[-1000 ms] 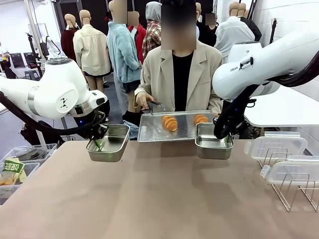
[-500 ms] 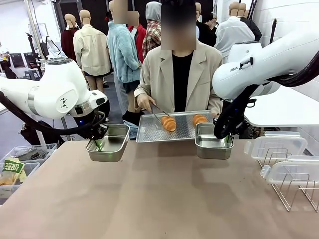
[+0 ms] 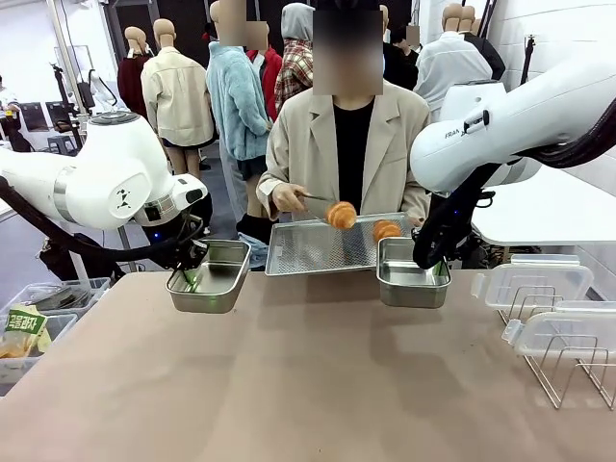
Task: Place the bread in airtight containers.
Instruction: Once an object is inside an Airtight Container , place the container in the center of the table.
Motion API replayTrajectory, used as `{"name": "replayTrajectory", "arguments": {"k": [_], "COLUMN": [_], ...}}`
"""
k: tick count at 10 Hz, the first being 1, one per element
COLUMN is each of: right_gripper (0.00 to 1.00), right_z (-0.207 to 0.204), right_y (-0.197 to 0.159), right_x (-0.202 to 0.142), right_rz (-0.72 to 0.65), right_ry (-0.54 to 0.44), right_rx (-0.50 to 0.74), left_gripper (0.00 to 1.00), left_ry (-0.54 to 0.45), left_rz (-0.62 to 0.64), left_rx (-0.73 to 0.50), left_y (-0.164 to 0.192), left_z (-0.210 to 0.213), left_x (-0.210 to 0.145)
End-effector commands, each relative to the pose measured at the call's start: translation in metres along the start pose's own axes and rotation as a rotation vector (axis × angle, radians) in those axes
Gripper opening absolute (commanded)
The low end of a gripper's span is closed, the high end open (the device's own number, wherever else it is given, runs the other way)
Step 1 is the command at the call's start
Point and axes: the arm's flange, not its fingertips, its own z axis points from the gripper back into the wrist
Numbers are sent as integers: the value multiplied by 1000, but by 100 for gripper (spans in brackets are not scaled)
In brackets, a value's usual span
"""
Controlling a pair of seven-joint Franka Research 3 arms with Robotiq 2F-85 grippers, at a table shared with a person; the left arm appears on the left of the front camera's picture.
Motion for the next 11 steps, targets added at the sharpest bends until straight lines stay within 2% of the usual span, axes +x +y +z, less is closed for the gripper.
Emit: {"name": "replayTrajectory", "arguments": {"k": [1, 11], "right_gripper": [0, 0], "right_z": [2, 2], "right_y": [-2, -2], "right_x": [-5, -5], "right_rz": [-2, -2], "right_ry": [-5, -5], "right_rx": [1, 1], "left_gripper": [0, 0], "left_ry": [-6, -6], "left_rz": [-12, -12], "left_rx": [15, 15], "left_y": [1, 1], "left_z": [5, 5], "left_x": [-1, -1]}}
